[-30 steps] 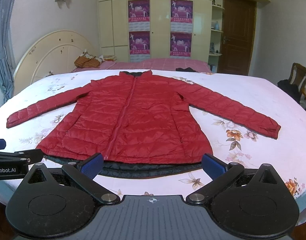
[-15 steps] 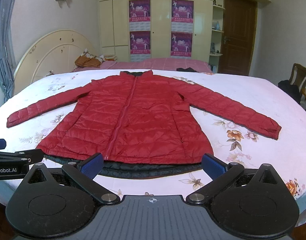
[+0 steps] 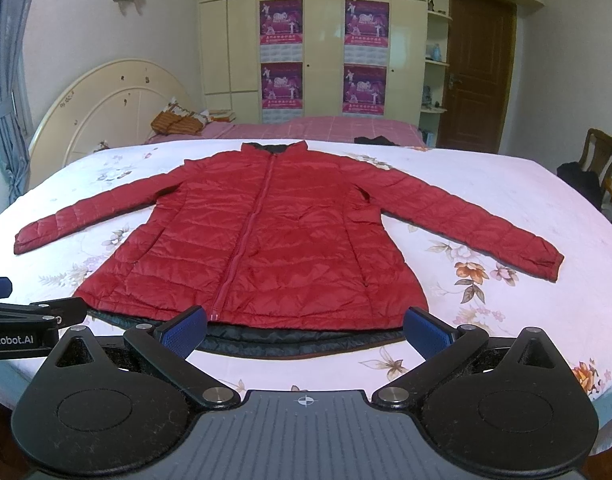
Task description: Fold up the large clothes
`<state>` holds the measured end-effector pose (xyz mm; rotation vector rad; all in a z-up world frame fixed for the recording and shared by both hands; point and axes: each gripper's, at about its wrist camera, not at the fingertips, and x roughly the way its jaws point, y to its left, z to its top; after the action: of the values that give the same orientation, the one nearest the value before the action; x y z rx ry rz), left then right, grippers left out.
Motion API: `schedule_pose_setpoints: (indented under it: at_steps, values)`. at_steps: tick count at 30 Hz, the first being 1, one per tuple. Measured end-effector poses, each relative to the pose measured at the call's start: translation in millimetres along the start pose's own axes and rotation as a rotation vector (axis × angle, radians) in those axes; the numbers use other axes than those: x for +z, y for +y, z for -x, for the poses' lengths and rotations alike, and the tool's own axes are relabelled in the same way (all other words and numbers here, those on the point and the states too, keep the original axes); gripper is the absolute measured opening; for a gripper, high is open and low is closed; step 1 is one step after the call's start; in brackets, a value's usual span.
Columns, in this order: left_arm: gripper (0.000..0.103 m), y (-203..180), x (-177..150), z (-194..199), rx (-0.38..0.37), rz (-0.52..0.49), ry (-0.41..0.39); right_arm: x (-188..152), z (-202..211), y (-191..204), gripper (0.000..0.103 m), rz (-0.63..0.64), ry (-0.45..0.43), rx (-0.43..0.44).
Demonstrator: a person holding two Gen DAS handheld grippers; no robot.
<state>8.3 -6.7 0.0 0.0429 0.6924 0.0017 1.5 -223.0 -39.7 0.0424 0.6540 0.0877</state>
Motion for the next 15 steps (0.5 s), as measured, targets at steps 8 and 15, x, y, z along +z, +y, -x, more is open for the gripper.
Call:
schedule_pose_setpoints:
  at_steps: [8,15]
  values:
    - [0.103,1.0,-0.8,-0.9,0.002,0.004,0.0,-0.1,0.3,0.3,0.103,0.001,0.0,0.0]
    - [0.103,1.4,-1.2,-1.1,0.002,0.004,0.0,1.0,-0.3,1.9,0.103,0.002,0.0,0.0]
